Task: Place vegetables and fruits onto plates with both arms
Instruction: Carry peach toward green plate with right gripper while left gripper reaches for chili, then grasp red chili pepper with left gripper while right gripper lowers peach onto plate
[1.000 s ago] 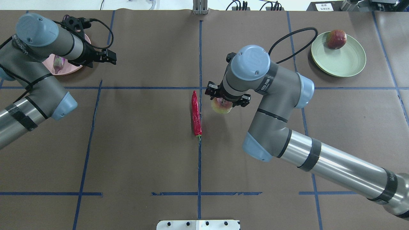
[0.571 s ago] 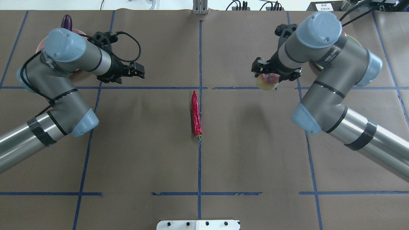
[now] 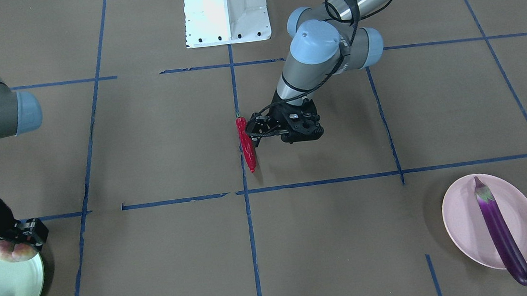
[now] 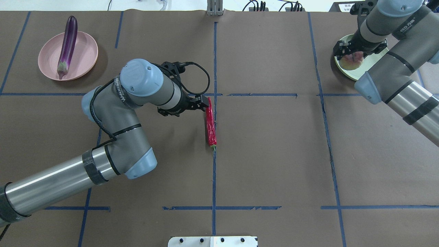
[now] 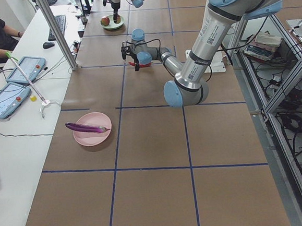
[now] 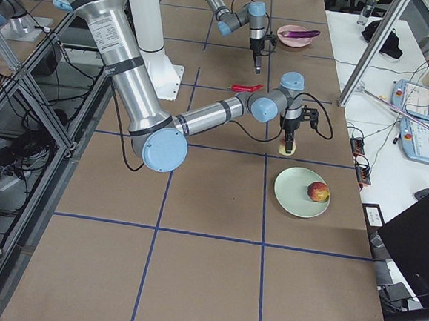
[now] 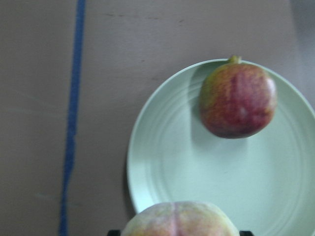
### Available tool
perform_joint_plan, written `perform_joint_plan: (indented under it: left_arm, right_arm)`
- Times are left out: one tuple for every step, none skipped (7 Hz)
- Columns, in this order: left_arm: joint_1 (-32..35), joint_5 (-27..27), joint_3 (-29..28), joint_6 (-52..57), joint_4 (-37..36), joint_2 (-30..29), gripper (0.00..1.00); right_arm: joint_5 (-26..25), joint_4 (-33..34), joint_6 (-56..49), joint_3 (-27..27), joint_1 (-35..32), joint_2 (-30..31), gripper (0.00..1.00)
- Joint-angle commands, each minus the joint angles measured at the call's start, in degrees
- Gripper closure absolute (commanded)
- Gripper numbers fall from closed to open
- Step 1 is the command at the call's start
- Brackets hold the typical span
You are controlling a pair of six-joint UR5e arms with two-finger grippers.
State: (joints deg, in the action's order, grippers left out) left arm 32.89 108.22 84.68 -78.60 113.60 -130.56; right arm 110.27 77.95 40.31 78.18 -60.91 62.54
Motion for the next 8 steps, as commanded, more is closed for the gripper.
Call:
perform_joint_plan:
  left_arm:
    - [-2.7, -2.1, 0.3, -0.1, -4.2, -2.8, 0.0]
    - [-4.1, -3.1, 0.4, -0.1, -4.8, -2.9, 0.0]
    - [-4.8, -3.5, 0.8, -0.3, -7.3, -3.0, 0.0]
    - [-6.3, -5.8, 0.8, -2.1, -8.3, -3.3, 0.0]
    - [-8.2, -7.2, 0.6, -2.2, -9.1, -3.0, 0.0]
    - [-9.5, -8.5, 0.3, -2.2, -10.5, -3.7, 0.0]
    - [-10.1, -8.7, 0.1, -2.2, -10.5, -3.8, 0.06]
    - [-10.1, -8.7, 0.0, -2.3, -10.5, -4.3, 0.25]
  right_arm:
    - [-5.1, 0.0, -2.8, -4.2, -1.1, -0.3, 1.0]
    - [-7.2, -0.1, -2.8, -5.3, -1.0, -0.4, 0.97]
    - [-8.6, 0.0, -2.4, -5.9, -1.0, -1.5, 0.79]
    - [-8.7, 0.0, -2.5, -6.6, -0.6, -2.1, 0.23]
    - [-8.8, -0.2, -2.4, -6.6, 0.2, -2.2, 0.0]
    - [-8.8, -0.2, -2.6, -6.5, 0.2, -2.5, 0.0]
    - [-8.8, -0.3, -2.7, -6.1, 0.1, -2.6, 0.0]
    - [-8.8, -0.3, -2.7, -6.1, 0.1, -2.6, 0.0]
